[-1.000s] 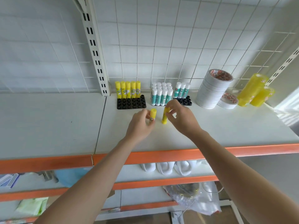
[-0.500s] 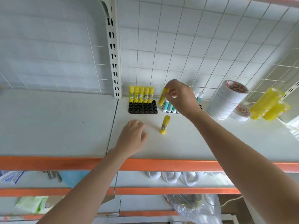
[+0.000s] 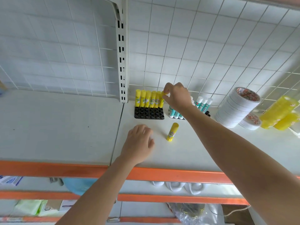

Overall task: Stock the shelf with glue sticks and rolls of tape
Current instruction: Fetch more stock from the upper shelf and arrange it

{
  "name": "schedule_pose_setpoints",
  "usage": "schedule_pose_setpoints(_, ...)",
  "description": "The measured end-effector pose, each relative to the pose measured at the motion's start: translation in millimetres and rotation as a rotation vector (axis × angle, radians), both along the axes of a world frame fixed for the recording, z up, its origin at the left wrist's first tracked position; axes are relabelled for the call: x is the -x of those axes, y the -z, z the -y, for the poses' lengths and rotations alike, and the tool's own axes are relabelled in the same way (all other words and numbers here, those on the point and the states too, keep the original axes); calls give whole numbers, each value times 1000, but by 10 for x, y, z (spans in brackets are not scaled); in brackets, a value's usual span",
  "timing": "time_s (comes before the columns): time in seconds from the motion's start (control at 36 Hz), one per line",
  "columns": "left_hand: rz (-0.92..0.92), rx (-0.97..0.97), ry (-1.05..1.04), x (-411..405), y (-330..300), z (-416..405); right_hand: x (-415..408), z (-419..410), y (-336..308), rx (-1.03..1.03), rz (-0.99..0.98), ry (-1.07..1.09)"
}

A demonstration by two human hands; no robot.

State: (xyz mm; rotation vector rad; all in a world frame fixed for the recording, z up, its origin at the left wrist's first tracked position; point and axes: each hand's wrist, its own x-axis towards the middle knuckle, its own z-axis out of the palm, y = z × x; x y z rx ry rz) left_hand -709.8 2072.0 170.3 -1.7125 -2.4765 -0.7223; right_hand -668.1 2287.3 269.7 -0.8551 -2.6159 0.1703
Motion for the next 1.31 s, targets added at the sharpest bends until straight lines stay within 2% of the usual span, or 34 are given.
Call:
schedule_pose_setpoints(0.42, 19, 22, 13, 0, -2, 2, 23, -54, 56, 32, 5, 28)
schedule_pose_setpoints(0.56, 22, 19, 22, -1, 3, 6, 1, -48, 57, -61, 25, 1)
schedule_pose_setpoints(0.72, 11, 14, 7, -4, 5, 4, -13, -36, -1, -171, 160, -21)
schedule_pose_setpoints(0.92, 25, 23, -1, -7, -32, 4, 3, 12, -177, -189, 340, -41)
schedule_pose_setpoints(0.97, 33, 39, 9, -12, -45, 8, -66, 40, -219, -122, 308, -39)
schedule_pose_setpoints(1.06, 26, 35, 22, -9, -49, 21, -254, 135, -222, -3, 103, -21)
schedule_pose_setpoints(1.14, 15, 30, 11, 1, -48, 22, -517, 295, -170, 19, -43, -53)
schedule_pose_setpoints(1.31, 14, 9, -16, -33, -69, 2, -1062, 591, -32, 129, -158, -38)
